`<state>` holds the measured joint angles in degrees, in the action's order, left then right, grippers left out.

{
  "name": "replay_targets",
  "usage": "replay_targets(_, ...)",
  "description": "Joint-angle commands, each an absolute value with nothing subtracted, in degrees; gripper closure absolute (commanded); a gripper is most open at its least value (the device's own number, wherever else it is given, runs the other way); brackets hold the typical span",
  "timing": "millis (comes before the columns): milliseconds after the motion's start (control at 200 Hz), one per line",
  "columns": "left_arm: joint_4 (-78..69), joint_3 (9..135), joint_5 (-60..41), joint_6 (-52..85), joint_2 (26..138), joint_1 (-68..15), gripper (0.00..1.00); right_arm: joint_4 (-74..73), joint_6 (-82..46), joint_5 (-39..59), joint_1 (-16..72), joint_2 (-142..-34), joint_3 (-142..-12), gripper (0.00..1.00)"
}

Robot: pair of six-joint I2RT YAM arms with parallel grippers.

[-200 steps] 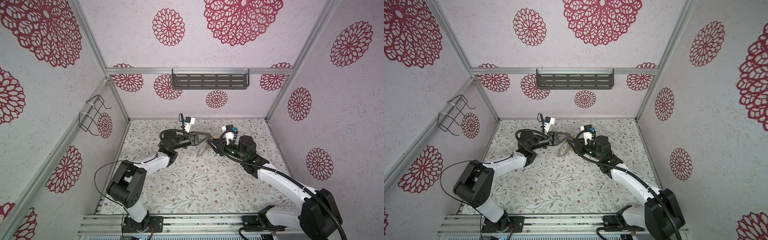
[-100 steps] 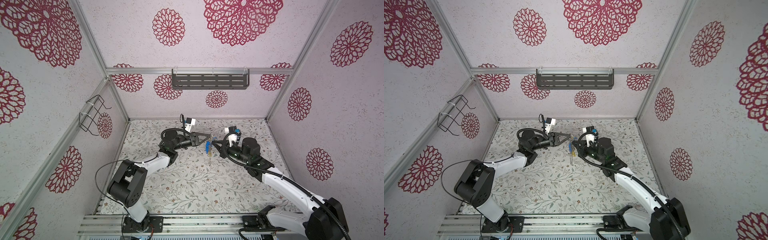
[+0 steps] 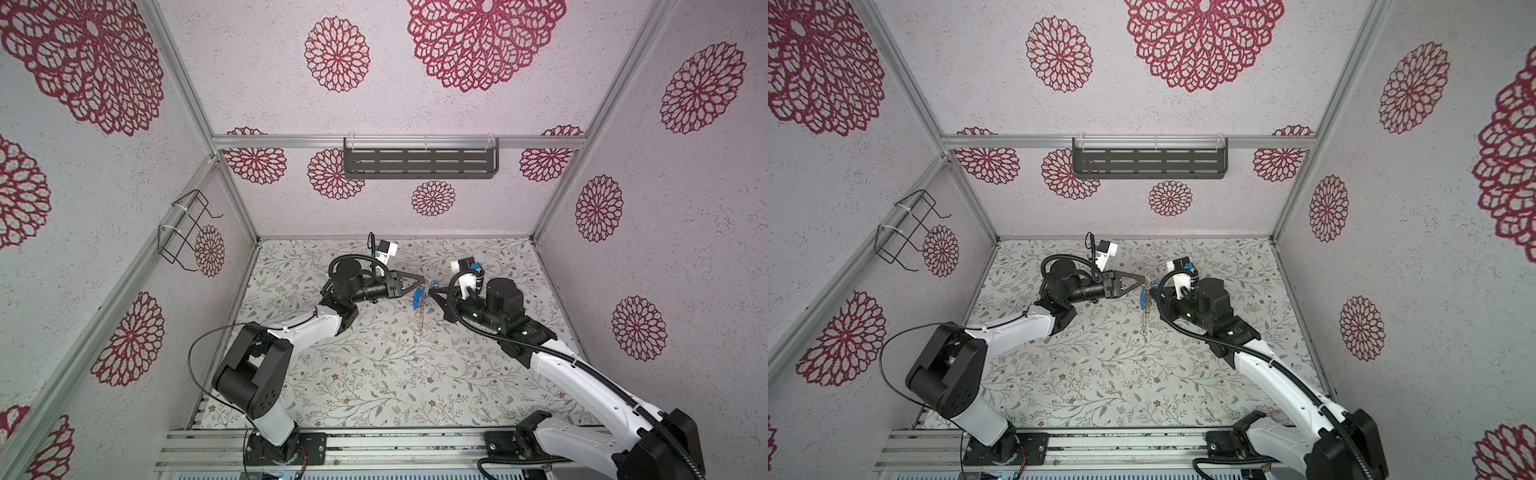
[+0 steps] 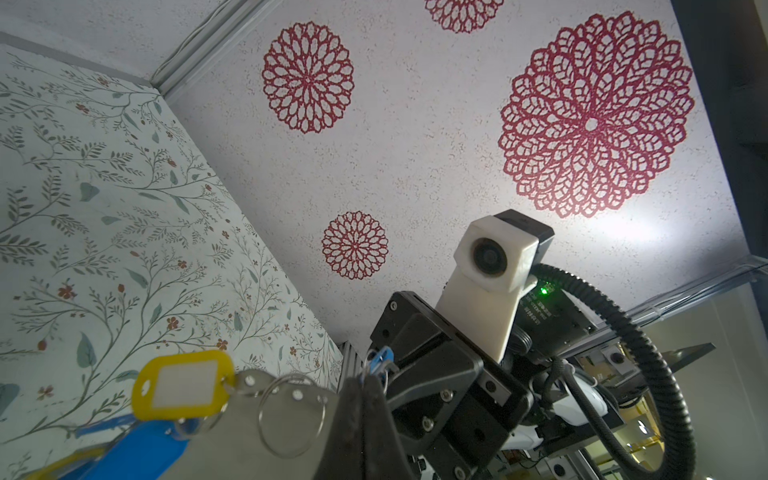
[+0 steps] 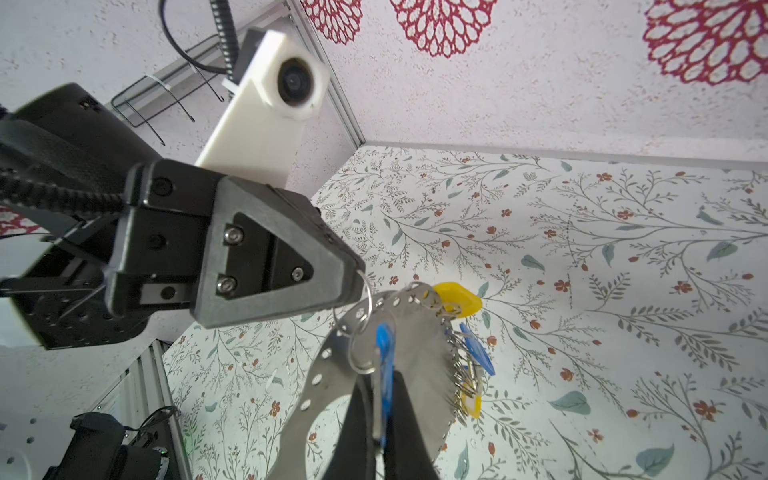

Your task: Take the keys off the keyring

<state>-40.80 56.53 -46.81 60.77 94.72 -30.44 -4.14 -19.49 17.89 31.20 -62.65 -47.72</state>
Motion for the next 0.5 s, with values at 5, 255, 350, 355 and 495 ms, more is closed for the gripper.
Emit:
replay_targets(5, -32.0, 58.2, -43.7, 53.2, 91.4, -30.4, 1.0, 1.4, -17.8, 12.3, 30.9, -62.0, -54.0, 1.0)
replay_targets(255, -24.2, 58.6, -41.2, 47.5, 89.6, -30.9, 1.0, 17.2, -17.2, 9.5, 30.9, -69.0, -64.9, 1.0)
replay_targets(350, -19.9, 59.4, -40.3, 44.6, 89.1, -31.1, 1.0, 22.1, -16.2, 8.7, 31.1, -71.1, -68.3, 1.0)
replay_targets(355, -19.6, 59.4, -40.2, 44.4, 89.1, -31.0, 1.0, 22.4, -16.1, 8.5, 31.1, -71.1, -68.5, 1.0)
replay_targets(495, -12.3, 61.3, -38.5, 39.7, 88.8, -31.6, 1.0, 26.5, -14.9, 7.8, 31.9, -72.6, -72.3, 1.0)
